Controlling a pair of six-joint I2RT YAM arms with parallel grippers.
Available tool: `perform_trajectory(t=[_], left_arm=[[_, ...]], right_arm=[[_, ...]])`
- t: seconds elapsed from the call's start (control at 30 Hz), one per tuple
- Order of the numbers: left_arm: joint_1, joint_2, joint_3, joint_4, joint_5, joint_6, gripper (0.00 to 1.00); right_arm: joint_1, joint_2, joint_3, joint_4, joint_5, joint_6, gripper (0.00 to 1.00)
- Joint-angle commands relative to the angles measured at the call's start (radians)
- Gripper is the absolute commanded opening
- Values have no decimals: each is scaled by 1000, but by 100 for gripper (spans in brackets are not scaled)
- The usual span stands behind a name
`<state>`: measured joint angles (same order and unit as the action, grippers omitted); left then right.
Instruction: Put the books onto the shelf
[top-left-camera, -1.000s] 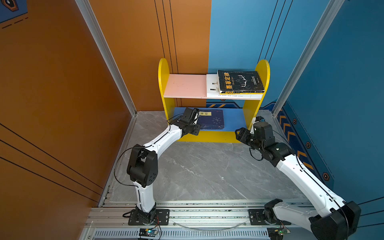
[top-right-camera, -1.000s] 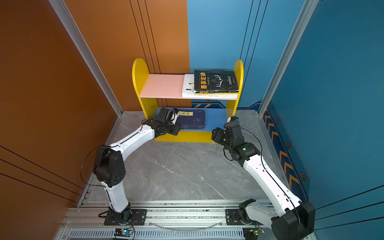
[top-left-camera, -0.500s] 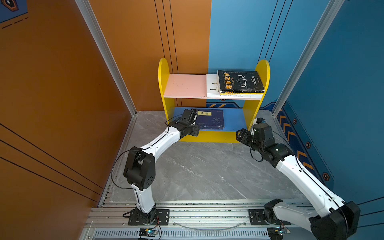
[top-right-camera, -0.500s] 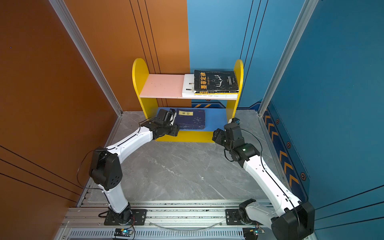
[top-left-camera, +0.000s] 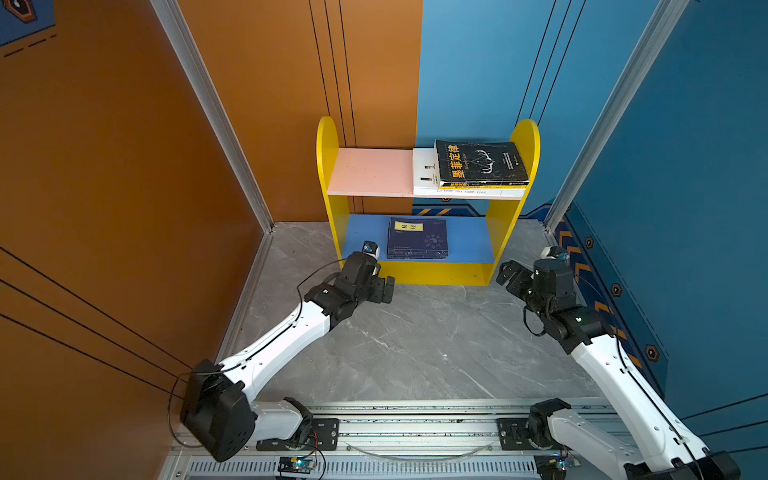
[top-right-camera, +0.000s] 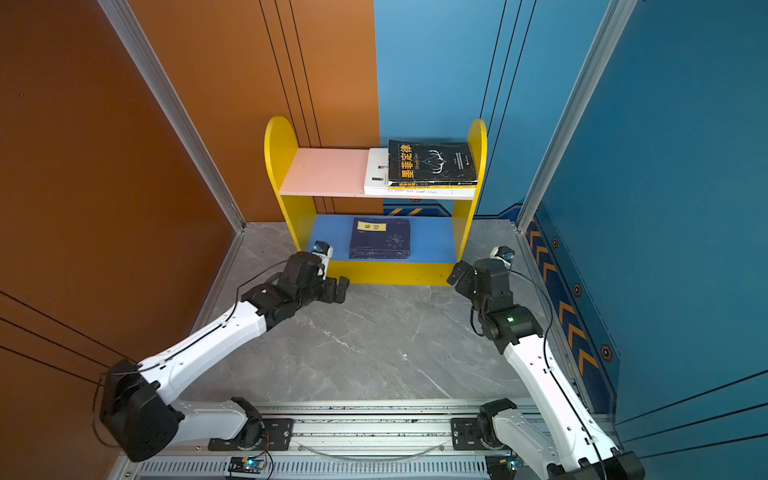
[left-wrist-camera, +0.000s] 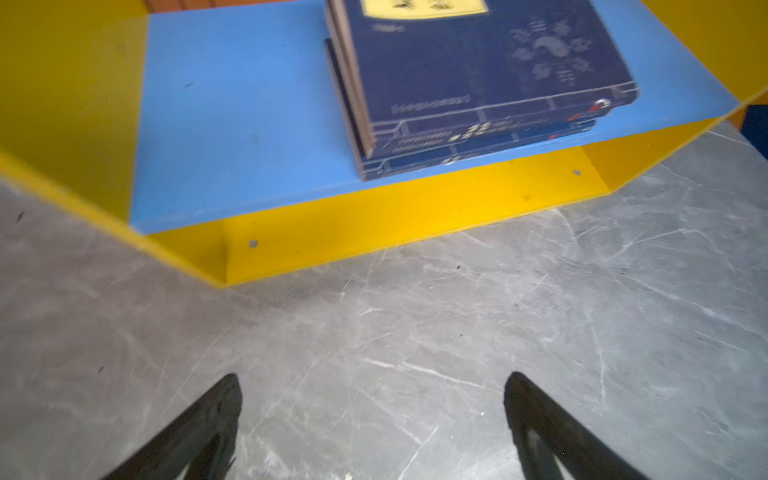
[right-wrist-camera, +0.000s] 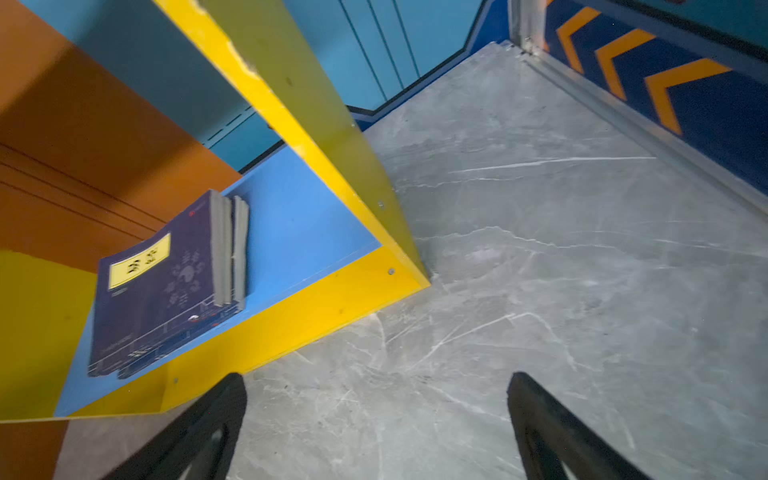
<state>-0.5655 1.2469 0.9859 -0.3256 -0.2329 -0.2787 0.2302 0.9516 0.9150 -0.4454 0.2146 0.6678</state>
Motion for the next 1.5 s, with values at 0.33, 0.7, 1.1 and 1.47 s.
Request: perform_trajectory(t=[0.33,0.7,1.1,1.47], left_arm=[[264,-354,-487,454,-317,146,98],[406,-18,-756,1142,-291,232,98],[467,292,-672,1337,-120,287,98],[541,312,-634,1294,-10,237,98]], right_arm=[[-103,-79,-130,-115,258,-140,100],[-124,-186,-291,47,287,-236,100],[-179,-75,-415,333,204,-381,100],[-230,415,-494,1060,129,-483,100]])
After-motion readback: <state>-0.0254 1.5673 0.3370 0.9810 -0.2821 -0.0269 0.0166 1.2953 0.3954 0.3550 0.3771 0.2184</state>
